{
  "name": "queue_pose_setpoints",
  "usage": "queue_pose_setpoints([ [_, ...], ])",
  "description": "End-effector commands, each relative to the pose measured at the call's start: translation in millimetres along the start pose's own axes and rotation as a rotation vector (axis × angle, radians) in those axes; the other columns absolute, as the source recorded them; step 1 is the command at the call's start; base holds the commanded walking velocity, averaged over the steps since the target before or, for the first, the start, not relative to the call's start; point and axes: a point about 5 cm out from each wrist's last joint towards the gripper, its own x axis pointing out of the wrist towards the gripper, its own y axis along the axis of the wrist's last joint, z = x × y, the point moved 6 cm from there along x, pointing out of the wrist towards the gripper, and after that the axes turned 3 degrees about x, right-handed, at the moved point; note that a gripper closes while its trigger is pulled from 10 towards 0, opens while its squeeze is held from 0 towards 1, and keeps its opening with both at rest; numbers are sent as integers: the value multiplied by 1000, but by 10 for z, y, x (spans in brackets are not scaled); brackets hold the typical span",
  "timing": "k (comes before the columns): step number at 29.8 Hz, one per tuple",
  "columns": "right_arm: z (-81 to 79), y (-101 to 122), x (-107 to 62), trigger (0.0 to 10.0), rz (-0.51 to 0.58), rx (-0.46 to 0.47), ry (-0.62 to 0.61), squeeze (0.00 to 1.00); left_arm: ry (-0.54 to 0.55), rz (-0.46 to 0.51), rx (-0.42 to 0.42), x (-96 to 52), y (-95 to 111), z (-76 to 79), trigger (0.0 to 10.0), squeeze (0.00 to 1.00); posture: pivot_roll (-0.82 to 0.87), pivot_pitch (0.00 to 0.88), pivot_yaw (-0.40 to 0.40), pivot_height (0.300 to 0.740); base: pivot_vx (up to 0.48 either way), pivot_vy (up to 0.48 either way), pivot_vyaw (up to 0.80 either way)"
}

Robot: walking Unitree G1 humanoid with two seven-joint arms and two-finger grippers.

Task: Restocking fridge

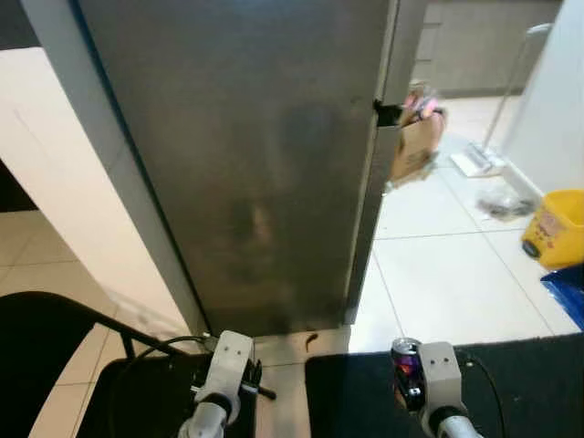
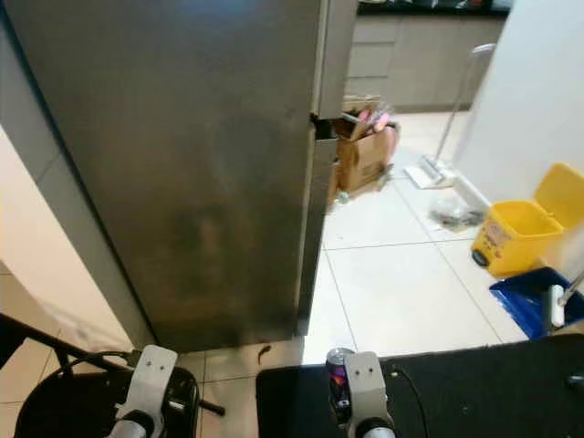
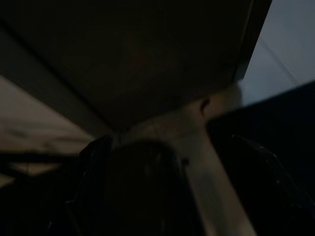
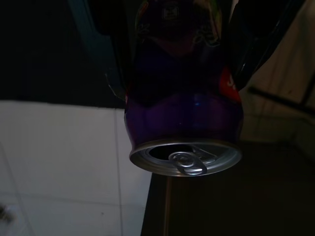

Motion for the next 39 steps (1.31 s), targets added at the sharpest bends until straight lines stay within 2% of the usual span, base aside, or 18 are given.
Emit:
queue_pose_setpoints([
  [1,-19,-70,-30,10000,-20,4,0,0,-7,-49,-6,-72,-170,37,10000,0,-59,63,-17,740,0,0,0],
  [18,-18,-69,-29,10000,-20,3,0,0,-10,-59,9,-68,-180,45,10000,0,-60,64,-18,740,0,0,0],
  [23,-19,-71,-30,10000,-21,3,1,0,-15,-63,15,-71,-191,54,10000,0,-60,64,-17,740,0,-324,0],
  [39,-26,-79,-36,10000,-21,1,4,0,-13,-84,20,-78,-235,46,10000,0,-61,63,-17,740,318,-332,0],
])
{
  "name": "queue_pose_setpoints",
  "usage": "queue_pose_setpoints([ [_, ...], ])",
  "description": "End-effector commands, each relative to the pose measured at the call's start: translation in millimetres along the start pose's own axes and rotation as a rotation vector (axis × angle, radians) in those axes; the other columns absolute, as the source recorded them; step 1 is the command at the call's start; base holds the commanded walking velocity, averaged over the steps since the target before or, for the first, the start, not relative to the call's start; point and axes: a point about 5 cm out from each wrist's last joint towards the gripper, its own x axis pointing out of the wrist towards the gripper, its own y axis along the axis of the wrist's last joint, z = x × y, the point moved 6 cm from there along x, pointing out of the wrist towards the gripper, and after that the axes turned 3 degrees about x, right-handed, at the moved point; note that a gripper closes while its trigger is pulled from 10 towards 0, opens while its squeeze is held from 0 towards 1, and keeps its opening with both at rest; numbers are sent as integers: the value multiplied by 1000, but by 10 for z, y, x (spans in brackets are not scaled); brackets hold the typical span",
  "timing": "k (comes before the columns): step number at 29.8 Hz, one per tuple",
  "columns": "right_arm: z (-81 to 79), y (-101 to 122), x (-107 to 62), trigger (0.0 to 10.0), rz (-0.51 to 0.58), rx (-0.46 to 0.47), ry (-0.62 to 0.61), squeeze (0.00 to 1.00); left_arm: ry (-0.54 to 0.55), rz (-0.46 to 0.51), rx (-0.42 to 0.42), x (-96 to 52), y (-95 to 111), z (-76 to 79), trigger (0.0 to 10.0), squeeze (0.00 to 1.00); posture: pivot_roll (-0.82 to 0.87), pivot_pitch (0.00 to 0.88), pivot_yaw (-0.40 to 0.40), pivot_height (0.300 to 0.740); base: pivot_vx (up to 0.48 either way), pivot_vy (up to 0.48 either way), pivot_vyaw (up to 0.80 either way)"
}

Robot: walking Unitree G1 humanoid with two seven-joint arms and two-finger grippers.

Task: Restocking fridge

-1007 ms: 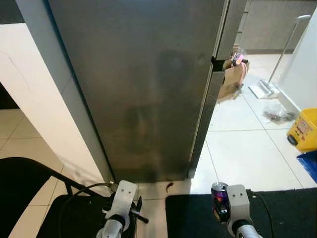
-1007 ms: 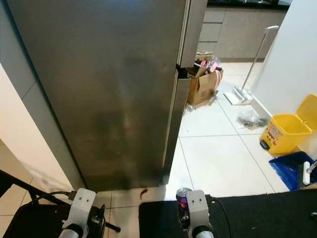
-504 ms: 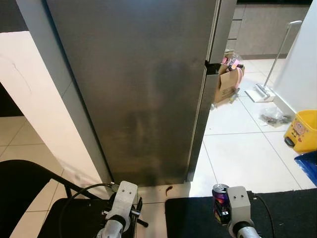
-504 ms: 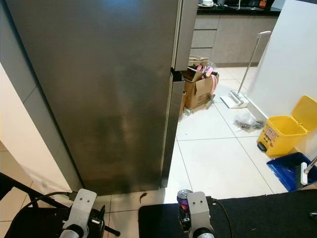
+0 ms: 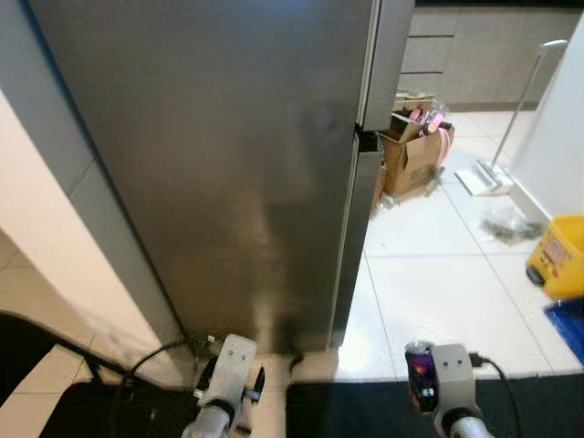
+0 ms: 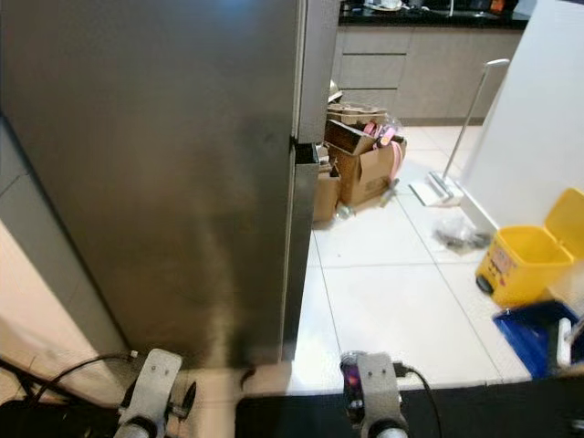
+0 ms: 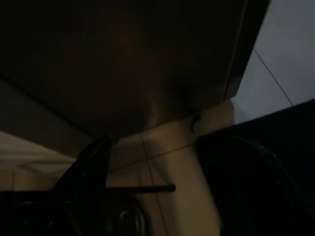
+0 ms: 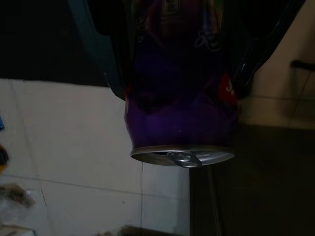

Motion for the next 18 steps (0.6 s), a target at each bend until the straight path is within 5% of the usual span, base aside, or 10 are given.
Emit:
queue_pose_setpoints([
  [1,76,-77,-43,10000,-23,-10,-15,0,-13,-12,17,-3,-23,26,10000,0,-61,63,-17,740,371,0,0],
  [18,65,-83,-46,10000,-24,-8,-14,0,8,-33,16,9,-48,-17,10000,0,-63,63,-12,740,56,0,0],
])
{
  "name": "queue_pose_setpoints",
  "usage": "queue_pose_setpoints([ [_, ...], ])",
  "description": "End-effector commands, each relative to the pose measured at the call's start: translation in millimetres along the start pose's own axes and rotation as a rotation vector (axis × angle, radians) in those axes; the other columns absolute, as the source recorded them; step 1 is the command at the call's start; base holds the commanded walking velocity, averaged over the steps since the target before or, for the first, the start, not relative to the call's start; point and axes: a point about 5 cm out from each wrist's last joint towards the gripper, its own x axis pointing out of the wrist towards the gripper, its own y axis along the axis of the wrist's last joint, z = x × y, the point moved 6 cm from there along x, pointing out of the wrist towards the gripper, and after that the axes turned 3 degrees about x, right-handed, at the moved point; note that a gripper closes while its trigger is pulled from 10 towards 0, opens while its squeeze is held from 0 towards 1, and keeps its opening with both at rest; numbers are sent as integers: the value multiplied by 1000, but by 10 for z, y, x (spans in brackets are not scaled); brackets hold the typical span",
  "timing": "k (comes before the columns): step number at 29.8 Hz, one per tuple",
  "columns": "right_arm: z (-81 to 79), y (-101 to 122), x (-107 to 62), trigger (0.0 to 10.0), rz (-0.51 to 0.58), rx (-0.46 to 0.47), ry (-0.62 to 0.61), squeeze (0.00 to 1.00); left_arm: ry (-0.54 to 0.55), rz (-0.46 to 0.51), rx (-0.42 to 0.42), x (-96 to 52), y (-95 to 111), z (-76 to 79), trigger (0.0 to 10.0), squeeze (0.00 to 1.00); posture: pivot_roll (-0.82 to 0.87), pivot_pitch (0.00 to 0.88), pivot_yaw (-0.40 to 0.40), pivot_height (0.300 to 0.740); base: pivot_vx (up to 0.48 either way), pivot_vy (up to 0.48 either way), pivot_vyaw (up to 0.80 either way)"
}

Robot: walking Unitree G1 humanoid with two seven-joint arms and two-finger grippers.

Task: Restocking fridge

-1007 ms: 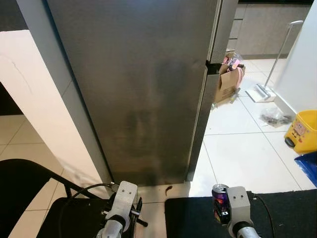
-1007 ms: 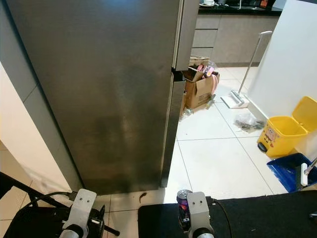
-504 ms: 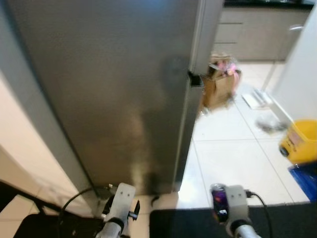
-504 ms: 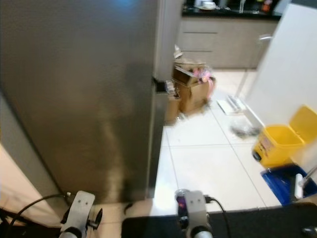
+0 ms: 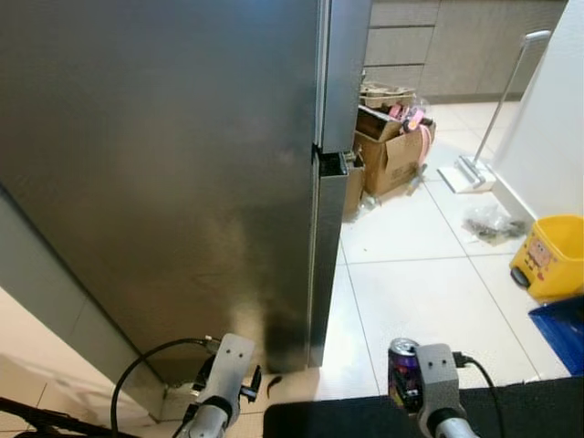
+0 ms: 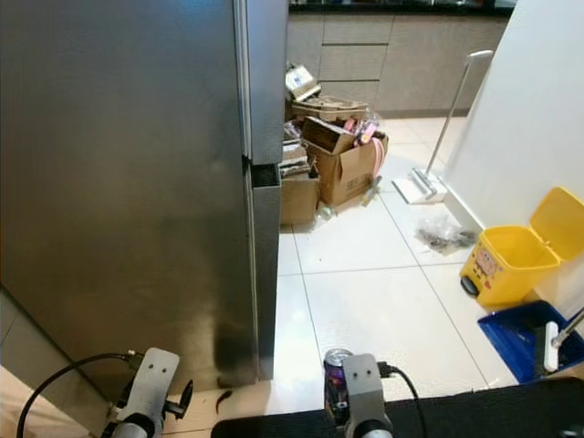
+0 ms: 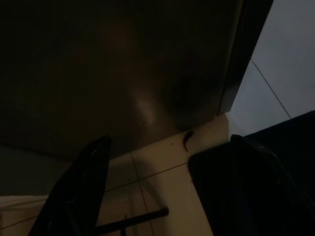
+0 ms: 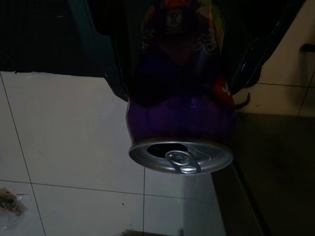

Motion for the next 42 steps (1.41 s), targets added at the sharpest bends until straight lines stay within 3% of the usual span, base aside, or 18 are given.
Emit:
queue_pose_setpoints([
  [1,16,-50,-25,10000,-15,-5,-4,0,-3,-36,16,-31,-103,-3,10000,0,-63,63,-12,740,0,0,0],
  [13,21,-36,-22,10000,-8,-7,-5,0,10,-10,-2,-30,-49,-8,10000,0,-64,66,-14,740,0,0,0],
  [20,20,69,5,10000,31,-21,3,0,4,40,-49,10,123,44,10000,0,-68,71,-13,740,0,0,0],
  [27,18,59,2,10000,28,-24,3,0,-3,35,-30,32,139,67,10000,0,-70,71,-13,740,0,0,0],
  [42,-10,26,-12,10000,19,-20,5,0,0,23,-19,24,109,48,10000,0,-70,71,-9,740,265,-365,0],
])
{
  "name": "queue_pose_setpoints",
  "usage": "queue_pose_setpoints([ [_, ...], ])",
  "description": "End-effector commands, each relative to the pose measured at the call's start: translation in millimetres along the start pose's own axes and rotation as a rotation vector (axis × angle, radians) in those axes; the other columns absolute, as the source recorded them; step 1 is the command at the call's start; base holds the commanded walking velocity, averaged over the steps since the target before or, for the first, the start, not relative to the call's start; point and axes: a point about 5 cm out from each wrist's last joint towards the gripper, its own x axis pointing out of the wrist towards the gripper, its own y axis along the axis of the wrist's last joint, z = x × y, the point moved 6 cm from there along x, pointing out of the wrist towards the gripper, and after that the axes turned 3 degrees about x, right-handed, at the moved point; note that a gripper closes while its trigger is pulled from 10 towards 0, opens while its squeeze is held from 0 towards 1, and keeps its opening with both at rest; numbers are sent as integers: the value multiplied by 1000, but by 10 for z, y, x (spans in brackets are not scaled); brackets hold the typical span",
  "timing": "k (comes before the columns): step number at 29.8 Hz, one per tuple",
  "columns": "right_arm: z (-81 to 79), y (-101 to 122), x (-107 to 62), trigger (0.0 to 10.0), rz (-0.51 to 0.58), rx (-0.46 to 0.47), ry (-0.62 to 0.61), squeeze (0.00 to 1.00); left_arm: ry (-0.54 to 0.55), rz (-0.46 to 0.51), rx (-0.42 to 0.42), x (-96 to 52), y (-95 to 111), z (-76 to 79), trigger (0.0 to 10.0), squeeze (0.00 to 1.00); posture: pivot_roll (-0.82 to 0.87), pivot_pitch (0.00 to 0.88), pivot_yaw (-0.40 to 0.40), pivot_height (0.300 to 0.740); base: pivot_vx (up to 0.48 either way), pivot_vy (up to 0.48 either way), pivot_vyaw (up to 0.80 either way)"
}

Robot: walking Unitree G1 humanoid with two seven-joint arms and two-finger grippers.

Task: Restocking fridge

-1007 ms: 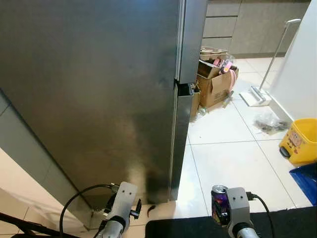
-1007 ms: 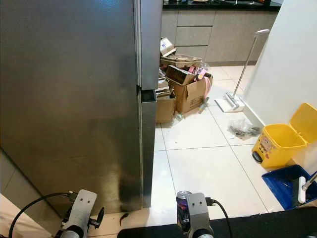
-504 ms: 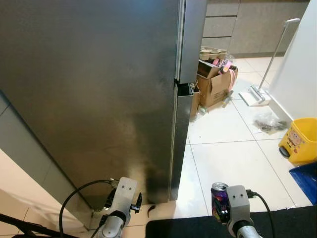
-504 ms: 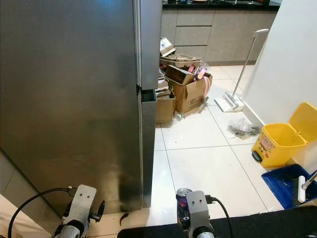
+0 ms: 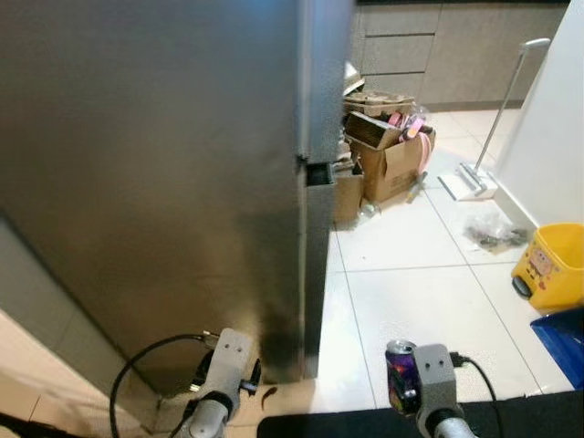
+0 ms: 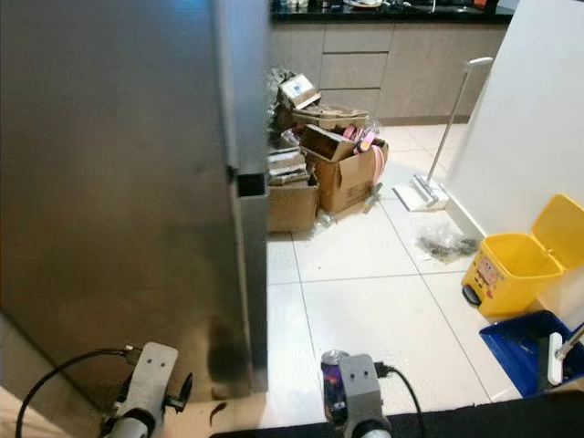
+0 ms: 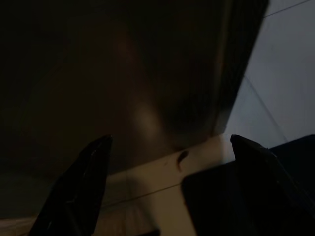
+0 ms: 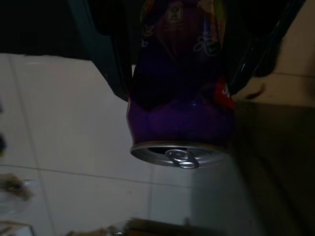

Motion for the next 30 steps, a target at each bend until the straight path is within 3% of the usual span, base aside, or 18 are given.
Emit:
queue_pose_setpoints([
  [1,-35,8,1,10000,6,3,6,0,3,-29,4,-29,-83,-12,10000,0,-70,71,-9,740,319,-315,0],
  [24,-38,-2,-4,10000,3,-2,10,0,36,-45,-27,-49,-125,-69,10000,0,-70,70,-12,740,35,0,0],
  [27,-41,0,-4,10000,4,-3,11,0,29,-18,-40,-52,-65,-58,10000,0,-70,69,-10,740,0,0,0],
  [30,-53,9,-2,10000,8,-5,16,0,6,52,-39,-32,142,12,10000,0,-71,68,-11,740,0,0,0],
])
